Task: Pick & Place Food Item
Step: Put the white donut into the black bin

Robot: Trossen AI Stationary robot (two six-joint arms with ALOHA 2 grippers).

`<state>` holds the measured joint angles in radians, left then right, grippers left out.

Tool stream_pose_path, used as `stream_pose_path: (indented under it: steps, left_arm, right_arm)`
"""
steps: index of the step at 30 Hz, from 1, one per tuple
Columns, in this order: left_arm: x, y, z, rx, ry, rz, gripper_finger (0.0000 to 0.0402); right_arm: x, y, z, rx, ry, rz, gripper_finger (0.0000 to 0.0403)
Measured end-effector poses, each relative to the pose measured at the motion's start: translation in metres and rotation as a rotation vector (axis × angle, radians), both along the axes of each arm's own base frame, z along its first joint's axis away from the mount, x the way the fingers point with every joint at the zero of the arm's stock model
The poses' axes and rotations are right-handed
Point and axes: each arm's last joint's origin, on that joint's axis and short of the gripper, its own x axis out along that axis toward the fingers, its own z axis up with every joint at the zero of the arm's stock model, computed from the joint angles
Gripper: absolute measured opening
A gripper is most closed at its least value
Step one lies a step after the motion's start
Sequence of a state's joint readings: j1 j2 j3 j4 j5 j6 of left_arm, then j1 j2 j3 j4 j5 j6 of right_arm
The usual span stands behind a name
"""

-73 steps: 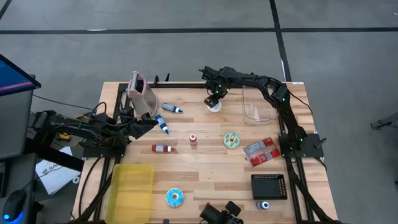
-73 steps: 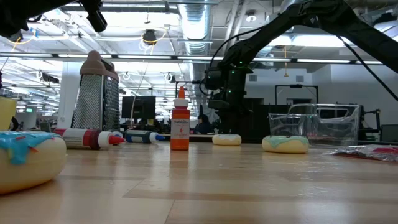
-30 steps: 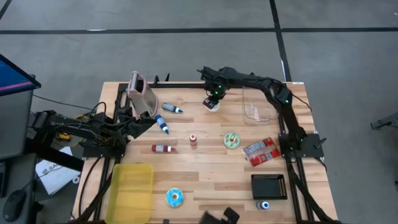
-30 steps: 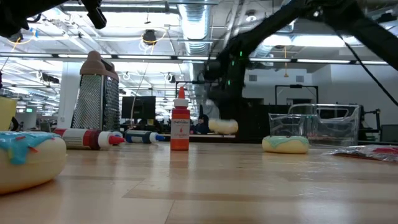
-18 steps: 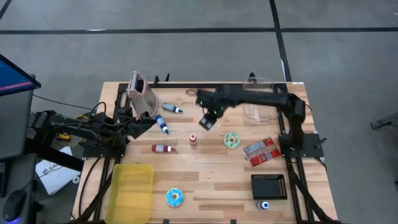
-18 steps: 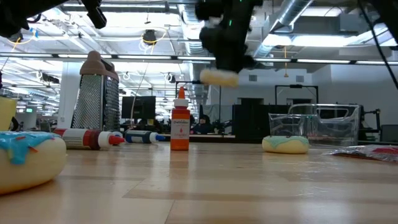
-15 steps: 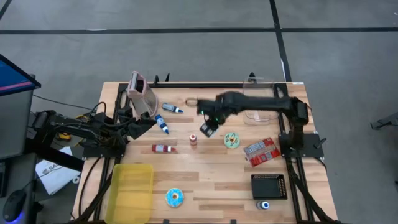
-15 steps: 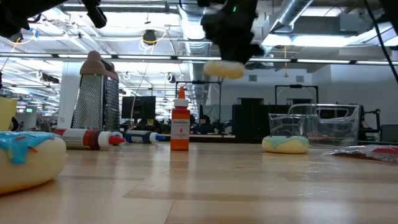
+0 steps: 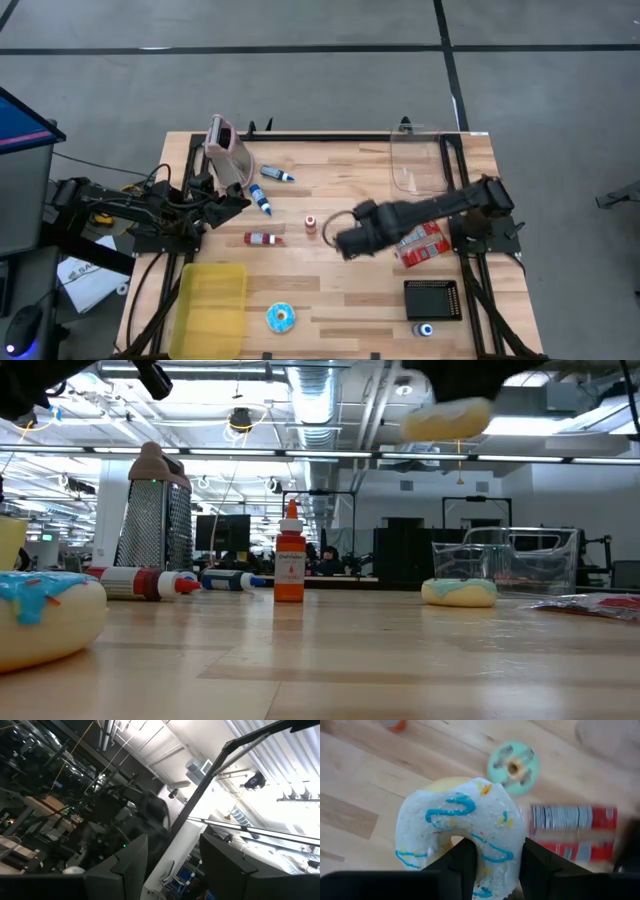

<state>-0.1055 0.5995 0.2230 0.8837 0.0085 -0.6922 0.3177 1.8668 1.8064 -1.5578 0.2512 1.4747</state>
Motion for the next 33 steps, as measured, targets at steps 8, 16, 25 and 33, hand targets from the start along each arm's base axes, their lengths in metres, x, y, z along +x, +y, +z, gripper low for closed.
stream_pose_path:
  steps: [8,16,25,33]
  left_arm:
    - [0.000,0.000,0.000,-0.014,0.001,-0.008,0.0176]
    - [-0.001,0.000,0.001,-0.025,-0.009,-0.014,0.0176]
    - [-0.001,0.000,0.002,-0.067,-0.010,-0.039,0.0176]
    - [-0.002,-0.007,0.002,-0.094,-0.011,-0.106,0.0176]
  right_arm:
    - [-0.046,0.056,-0.021,-0.002,0.018,-0.219,0.0113]
    - [-0.106,0.086,-0.027,0.039,0.070,-0.320,0.0113]
    - [-0.145,0.094,-0.063,0.070,0.165,-0.247,0.0113]
    - [-0.166,0.104,-0.090,0.137,0.218,-0.187,0.0113]
